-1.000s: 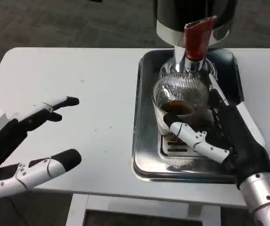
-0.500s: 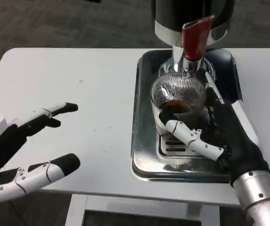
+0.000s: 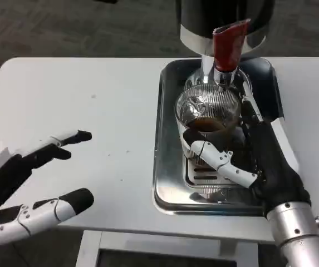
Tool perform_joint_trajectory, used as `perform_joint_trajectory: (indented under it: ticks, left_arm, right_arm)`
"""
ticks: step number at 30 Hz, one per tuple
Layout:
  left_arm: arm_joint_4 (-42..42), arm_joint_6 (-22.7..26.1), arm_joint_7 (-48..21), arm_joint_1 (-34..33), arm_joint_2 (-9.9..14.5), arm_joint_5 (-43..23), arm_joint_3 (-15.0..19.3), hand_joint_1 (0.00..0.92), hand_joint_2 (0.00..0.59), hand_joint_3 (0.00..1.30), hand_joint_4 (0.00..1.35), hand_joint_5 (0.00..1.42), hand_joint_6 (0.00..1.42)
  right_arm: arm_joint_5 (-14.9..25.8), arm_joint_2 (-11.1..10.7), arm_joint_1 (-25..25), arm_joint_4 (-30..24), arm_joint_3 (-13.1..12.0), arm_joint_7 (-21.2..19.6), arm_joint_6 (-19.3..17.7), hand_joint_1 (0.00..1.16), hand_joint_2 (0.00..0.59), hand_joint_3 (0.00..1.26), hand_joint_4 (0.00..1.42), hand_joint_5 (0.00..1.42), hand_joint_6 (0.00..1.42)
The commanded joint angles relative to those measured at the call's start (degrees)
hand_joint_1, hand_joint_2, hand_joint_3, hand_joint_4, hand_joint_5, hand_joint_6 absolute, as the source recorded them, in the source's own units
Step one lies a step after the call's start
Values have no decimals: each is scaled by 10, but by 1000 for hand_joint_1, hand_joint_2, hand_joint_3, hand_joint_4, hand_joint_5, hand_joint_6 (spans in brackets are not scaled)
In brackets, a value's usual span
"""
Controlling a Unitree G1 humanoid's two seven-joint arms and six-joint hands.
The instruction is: Grasp the cup under the faucet to collect the drink, then remove the cup.
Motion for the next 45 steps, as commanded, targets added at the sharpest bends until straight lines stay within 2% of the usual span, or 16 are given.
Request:
perform_joint_trajectory:
  ticks: [1, 30, 45]
  left_arm:
    - [8, 4, -8, 8, 10, -6, 2, 0, 111, 175, 136, 224, 223]
    - [9, 14, -13, 6, 26, -9, 4, 0, 107, 192, 150, 224, 209]
    - [13, 15, -13, 4, 28, -14, 7, 0, 108, 199, 160, 224, 207]
  right_arm:
    - [0, 10, 9, 19, 13, 3, -1, 620, 219, 0, 66, 228, 346]
    - [-31, 17, 13, 22, 26, -9, 12, 727, 202, 2, 116, 330, 439]
    - [-67, 18, 20, 23, 33, -25, 11, 754, 208, 46, 162, 382, 487]
